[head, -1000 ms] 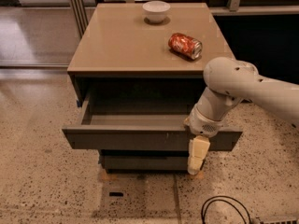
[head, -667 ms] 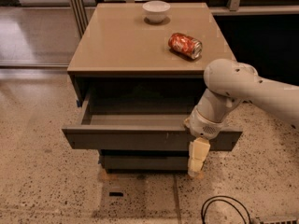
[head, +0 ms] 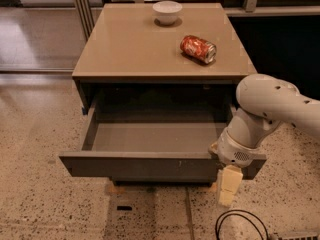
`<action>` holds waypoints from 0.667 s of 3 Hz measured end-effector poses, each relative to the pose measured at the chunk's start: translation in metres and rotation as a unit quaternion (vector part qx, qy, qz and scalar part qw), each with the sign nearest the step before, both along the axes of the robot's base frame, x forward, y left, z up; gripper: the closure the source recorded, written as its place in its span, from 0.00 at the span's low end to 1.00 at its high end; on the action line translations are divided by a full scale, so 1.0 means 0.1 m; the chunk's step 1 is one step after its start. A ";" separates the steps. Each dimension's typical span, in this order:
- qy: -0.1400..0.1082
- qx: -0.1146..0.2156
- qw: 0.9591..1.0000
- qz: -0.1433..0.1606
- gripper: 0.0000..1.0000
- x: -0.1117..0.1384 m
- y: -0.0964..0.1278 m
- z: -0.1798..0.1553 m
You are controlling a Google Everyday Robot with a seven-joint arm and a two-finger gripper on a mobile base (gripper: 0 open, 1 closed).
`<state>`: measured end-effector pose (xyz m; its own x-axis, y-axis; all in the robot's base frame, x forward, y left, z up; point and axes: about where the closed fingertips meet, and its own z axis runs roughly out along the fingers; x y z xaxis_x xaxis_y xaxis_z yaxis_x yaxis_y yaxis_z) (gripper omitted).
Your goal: Open top drawer
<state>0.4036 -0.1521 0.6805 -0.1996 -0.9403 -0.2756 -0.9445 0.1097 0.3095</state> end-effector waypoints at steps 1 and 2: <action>0.000 0.000 1.000 0.000 0.00 0.00 0.00 0.00; 0.015 0.009 1.000 0.004 0.00 -0.13 -0.01 -0.03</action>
Offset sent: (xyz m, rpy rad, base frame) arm -0.0348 -0.0023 -0.0090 0.0483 0.0798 0.0183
